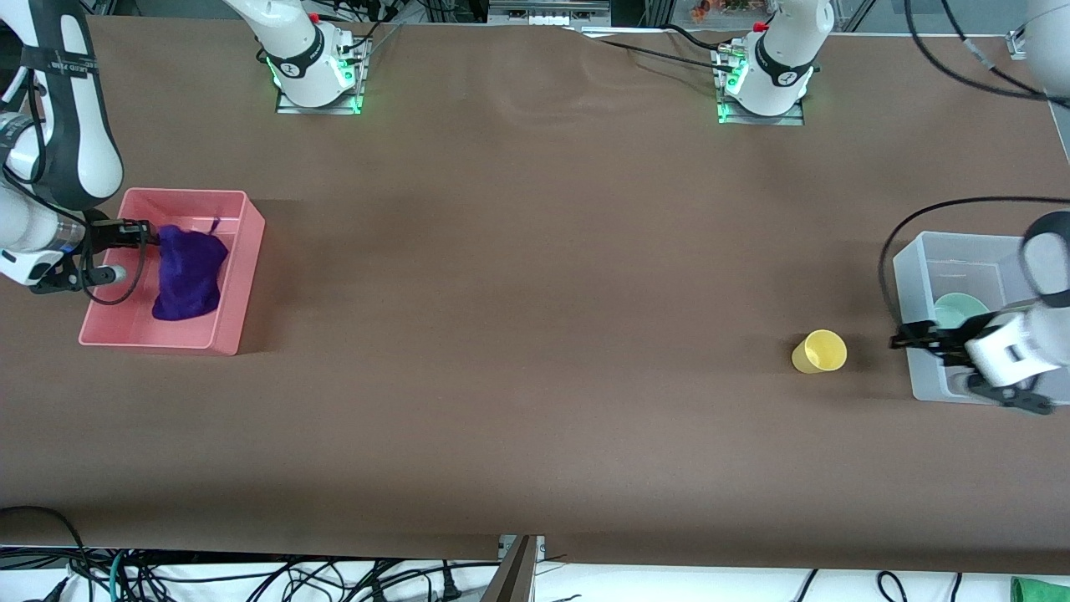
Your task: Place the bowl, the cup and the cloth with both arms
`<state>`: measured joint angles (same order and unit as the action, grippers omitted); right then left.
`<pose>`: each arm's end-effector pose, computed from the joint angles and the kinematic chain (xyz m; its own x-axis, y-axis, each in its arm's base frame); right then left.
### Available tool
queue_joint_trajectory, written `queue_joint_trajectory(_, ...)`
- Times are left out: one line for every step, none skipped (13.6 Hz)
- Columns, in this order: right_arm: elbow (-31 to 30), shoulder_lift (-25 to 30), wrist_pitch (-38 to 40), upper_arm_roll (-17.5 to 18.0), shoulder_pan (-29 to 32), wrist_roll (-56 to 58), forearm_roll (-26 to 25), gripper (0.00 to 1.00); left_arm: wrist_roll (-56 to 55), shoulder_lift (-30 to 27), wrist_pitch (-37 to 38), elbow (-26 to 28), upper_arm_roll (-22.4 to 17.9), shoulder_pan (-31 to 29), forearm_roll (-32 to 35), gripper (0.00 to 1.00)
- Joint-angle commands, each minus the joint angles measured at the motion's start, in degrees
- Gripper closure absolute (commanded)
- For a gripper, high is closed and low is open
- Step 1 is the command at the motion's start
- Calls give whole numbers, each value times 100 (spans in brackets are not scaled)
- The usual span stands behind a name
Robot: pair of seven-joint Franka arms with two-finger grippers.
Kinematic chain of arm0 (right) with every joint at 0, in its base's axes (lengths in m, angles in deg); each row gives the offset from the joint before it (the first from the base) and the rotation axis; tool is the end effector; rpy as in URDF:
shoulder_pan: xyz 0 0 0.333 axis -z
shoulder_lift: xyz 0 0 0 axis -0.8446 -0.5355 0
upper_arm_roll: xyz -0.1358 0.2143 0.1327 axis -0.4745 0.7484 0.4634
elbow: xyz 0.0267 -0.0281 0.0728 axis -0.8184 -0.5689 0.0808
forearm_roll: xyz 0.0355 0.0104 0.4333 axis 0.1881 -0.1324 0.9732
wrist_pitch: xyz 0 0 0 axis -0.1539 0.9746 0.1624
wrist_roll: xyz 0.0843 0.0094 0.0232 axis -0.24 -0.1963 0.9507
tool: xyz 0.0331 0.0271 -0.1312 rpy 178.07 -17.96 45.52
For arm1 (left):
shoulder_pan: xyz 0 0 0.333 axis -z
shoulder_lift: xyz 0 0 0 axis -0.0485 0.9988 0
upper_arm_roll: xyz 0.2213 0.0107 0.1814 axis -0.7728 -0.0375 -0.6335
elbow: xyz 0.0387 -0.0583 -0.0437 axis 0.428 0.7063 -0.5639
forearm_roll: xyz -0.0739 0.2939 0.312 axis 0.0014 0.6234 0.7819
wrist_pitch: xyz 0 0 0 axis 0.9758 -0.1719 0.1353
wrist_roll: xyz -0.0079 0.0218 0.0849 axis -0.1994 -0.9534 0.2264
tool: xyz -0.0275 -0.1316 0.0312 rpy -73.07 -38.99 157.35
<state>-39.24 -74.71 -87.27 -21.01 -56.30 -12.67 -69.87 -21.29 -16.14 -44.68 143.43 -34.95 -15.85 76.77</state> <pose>0.5589 -0.1804 0.2588 0.9501 0.1638 -0.2656 0.1724 -0.9850 0.0095 0.7020 0.0975 0.2424 0.9718 -0.2142 -0.0981 -0.1958 -0.9659 0.1694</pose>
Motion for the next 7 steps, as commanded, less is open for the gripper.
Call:
queue_joint_trajectory(650,273,627,196,-1,-103,247,0,-213,245,-791,391,3,53,-273,0)
queue_joint_trajectory(1088,273,1022,441,-1,-121,291,0,-221,245,-1065,584,3,53,-273,5)
queue_joint_trajectory(1476,273,1383,679,-1,-156,291,0,-239,263,-1207,682,3,53,-282,23)
queue_joint_trajectory(1714,282,1569,855,-1,-269,300,0,-274,298,-1330,770,3,70,-282,55)
queue_joint_trajectory(1873,326,1676,1022,-1,-566,300,0,-309,315,-1418,893,3,70,-282,72)
queue_joint_trajectory(1979,361,1764,1215,-1,-961,292,0,-327,315,-1428,946,3,61,-282,91)
queue_joint_trajectory(2094,396,1930,1339,-10,-1260,300,0,-379,315,-1402,964,3,61,-282,100)
